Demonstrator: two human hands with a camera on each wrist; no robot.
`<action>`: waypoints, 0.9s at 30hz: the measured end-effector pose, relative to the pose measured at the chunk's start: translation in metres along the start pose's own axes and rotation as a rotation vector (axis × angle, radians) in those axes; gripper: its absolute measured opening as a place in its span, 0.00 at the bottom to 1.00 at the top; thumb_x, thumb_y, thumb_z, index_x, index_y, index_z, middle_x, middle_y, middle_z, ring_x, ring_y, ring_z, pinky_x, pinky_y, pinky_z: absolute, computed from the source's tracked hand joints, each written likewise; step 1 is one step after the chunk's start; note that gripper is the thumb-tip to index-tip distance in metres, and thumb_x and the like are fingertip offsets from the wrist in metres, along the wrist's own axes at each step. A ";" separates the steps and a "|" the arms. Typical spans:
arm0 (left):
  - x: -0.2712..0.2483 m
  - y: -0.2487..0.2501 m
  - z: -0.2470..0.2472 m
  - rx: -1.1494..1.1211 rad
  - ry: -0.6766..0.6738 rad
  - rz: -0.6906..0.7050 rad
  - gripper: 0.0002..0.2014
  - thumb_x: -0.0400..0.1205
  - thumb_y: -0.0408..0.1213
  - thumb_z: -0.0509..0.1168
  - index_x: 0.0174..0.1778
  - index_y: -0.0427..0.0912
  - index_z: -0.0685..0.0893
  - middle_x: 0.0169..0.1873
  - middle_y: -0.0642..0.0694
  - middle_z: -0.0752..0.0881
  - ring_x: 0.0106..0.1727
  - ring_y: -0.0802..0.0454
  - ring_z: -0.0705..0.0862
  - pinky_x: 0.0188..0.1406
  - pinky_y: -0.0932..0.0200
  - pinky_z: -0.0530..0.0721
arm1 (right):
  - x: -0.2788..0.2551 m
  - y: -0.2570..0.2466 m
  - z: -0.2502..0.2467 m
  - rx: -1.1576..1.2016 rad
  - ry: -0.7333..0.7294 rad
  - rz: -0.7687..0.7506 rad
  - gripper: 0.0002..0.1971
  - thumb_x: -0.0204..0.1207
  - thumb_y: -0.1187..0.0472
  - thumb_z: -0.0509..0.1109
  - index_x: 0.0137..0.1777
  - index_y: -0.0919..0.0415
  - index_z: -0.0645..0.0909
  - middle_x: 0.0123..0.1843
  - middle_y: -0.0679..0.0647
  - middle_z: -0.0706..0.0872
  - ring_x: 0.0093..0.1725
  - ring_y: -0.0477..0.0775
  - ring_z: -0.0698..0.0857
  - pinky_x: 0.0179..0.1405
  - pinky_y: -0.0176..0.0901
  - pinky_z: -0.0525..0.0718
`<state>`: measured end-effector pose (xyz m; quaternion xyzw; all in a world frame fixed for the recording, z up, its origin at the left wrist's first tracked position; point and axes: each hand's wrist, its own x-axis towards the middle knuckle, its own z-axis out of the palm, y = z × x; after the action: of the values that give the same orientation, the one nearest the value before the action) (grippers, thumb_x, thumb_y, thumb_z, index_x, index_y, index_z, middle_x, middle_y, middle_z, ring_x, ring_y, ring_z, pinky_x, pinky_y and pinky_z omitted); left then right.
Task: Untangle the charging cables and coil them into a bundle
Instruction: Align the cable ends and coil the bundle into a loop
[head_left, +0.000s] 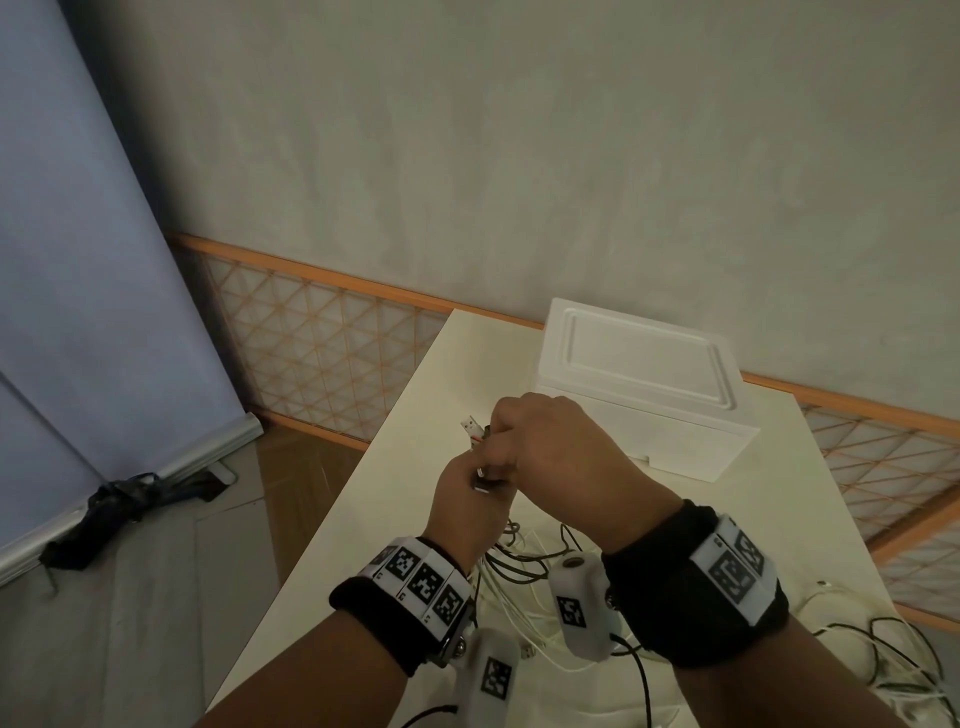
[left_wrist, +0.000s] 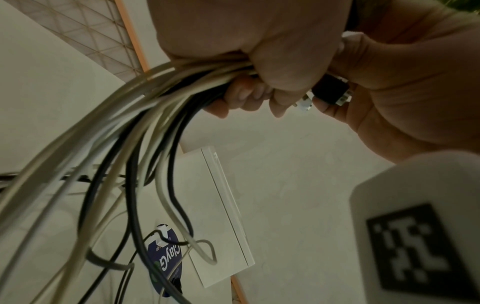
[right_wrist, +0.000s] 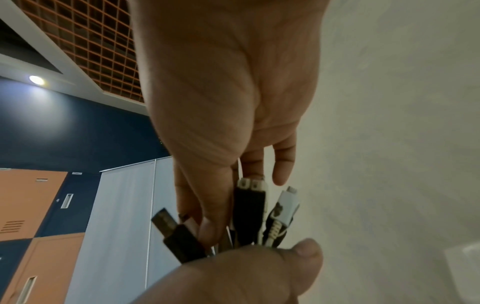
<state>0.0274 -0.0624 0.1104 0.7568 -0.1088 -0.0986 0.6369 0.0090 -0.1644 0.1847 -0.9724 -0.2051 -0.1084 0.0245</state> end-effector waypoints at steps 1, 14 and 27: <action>0.000 -0.001 0.000 -0.007 -0.002 -0.002 0.20 0.80 0.22 0.63 0.34 0.56 0.75 0.32 0.56 0.79 0.35 0.58 0.79 0.46 0.49 0.85 | 0.000 0.000 -0.001 0.007 -0.008 -0.021 0.06 0.64 0.56 0.76 0.40 0.45 0.89 0.33 0.50 0.80 0.31 0.55 0.80 0.30 0.42 0.67; 0.007 0.006 -0.004 0.040 -0.141 -0.040 0.17 0.72 0.27 0.61 0.16 0.43 0.73 0.13 0.51 0.77 0.17 0.60 0.75 0.22 0.67 0.72 | 0.006 0.001 0.021 0.392 0.210 0.236 0.09 0.73 0.54 0.68 0.48 0.55 0.86 0.50 0.48 0.81 0.54 0.50 0.77 0.57 0.50 0.73; 0.010 0.015 -0.015 -0.174 -0.294 -0.042 0.03 0.69 0.31 0.63 0.29 0.37 0.80 0.23 0.42 0.80 0.26 0.50 0.80 0.30 0.60 0.79 | 0.016 0.007 0.025 0.485 0.200 0.161 0.09 0.76 0.60 0.70 0.54 0.55 0.87 0.50 0.46 0.88 0.48 0.35 0.79 0.48 0.18 0.68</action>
<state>0.0408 -0.0533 0.1272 0.6785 -0.1762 -0.2306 0.6748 0.0308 -0.1620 0.1635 -0.9358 -0.1439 -0.1491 0.2852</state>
